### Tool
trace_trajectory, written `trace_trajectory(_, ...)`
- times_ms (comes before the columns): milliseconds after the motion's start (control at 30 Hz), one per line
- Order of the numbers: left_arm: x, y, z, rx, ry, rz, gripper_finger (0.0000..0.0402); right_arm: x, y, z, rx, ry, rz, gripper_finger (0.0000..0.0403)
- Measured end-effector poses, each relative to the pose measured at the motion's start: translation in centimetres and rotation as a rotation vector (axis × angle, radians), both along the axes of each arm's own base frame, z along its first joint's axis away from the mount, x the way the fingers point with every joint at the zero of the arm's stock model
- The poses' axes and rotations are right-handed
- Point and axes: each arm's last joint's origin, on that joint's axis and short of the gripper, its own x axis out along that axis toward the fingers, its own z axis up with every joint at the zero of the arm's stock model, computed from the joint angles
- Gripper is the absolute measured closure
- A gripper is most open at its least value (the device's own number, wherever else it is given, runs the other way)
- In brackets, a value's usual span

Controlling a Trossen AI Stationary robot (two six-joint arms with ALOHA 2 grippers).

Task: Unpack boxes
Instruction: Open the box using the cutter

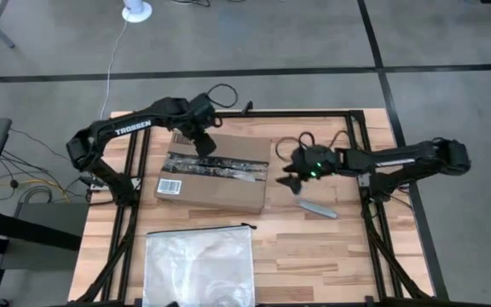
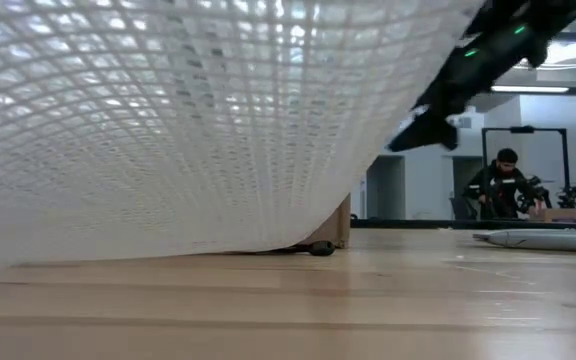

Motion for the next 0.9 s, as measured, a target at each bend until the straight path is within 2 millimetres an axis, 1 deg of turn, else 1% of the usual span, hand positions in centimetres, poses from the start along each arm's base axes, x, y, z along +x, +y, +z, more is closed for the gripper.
trace_trajectory(100,-1.3,0.7,-1.4,-0.008,0.041,0.004,0.0293,1.5,-0.8,-1.9,0.127,-0.007,-0.092,0.0134)
trace_trajectory(167,-1.8,0.9,-2.2,-0.018,0.059,0.011,0.0293,2.4,-1.1,-3.2,0.189,-0.007,-0.137,0.0133)
trace_trajectory(200,-2.0,0.8,-2.5,-0.024,0.065,0.018,0.0293,2.8,-1.2,-3.6,0.207,-0.034,-0.151,0.0133)
trace_trajectory(267,-2.2,0.2,-3.3,-0.062,0.079,0.023,0.0293,3.7,-1.5,-4.2,0.235,-0.085,-0.174,0.0133)
trace_trajectory(367,-2.0,-1.2,-4.2,-0.101,0.121,0.029,0.0293,4.1,-2.8,-4.5,0.258,-0.125,-0.215,0.0133)
trace_trajectory(500,-1.2,-3.3,-4.5,-0.124,0.149,0.018,0.0292,3.5,-5.8,-3.9,0.213,-0.108,-0.305,0.0133)
trace_trajectory(567,-0.5,-4.3,-4.6,-0.141,0.129,0.008,0.0292,3.1,-7.6,-3.4,0.174,-0.106,-0.349,0.0133)
trace_trajectory(667,0.4,-5.5,-4.5,-0.195,0.070,-0.003,0.0292,2.4,-10.6,-2.1,0.126,-0.134,-0.377,0.0133)
trace_trajectory(733,1.0,-6.4,-4.4,-0.221,0.041,-0.022,0.0292,2.2,-12.3,-1.1,0.101,-0.150,-0.365,0.0133)
trace_trajectory(767,1.3,-6.7,-4.1,-0.222,0.039,-0.030,0.0292,2.0,-13.0,-0.5,0.097,-0.148,-0.343,0.0133)
trace_trajectory(833,1.4,-7.1,-2.6,-0.182,0.031,-0.030,0.0292,1.2,-13.8,0.8,0.107,-0.117,-0.283,0.0133)
trace_trajectory(900,1.2,-7.4,-0.5,-0.105,0.005,-0.022,0.0292,0.6,-13.6,2.3,0.121,-0.063,-0.208,0.0133)
